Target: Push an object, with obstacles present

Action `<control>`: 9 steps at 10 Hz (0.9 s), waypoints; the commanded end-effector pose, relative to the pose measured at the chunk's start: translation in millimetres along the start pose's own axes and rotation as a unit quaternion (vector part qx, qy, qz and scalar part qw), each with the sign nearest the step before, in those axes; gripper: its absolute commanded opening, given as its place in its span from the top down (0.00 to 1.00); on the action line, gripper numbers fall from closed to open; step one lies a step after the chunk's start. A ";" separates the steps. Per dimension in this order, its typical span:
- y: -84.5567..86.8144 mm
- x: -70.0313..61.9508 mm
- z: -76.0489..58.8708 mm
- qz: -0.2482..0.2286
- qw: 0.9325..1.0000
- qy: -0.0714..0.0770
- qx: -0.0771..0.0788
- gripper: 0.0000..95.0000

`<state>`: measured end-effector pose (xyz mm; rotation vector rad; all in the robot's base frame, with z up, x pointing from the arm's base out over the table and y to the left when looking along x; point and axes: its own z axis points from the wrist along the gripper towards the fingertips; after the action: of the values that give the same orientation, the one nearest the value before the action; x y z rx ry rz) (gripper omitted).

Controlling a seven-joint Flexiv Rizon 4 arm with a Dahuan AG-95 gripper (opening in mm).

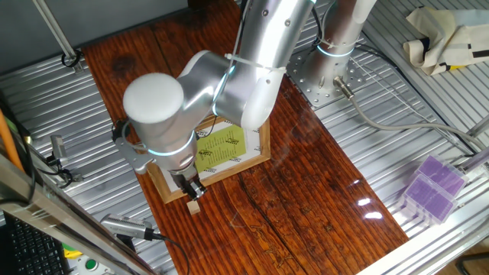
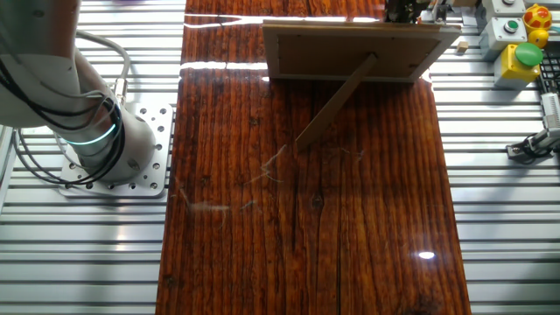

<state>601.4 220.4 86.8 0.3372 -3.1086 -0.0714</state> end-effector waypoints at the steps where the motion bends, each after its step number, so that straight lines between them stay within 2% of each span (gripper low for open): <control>1: -3.6 -2.6 7.3 0.001 1.000 -0.002 0.001 1.00; 6: -7.8 -16.3 39.0 0.006 1.000 -0.008 0.008 1.00; 9: -10.9 -17.7 45.8 0.006 1.000 -0.007 0.013 1.00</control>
<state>618.4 214.0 41.0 0.3194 -3.1286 -0.0292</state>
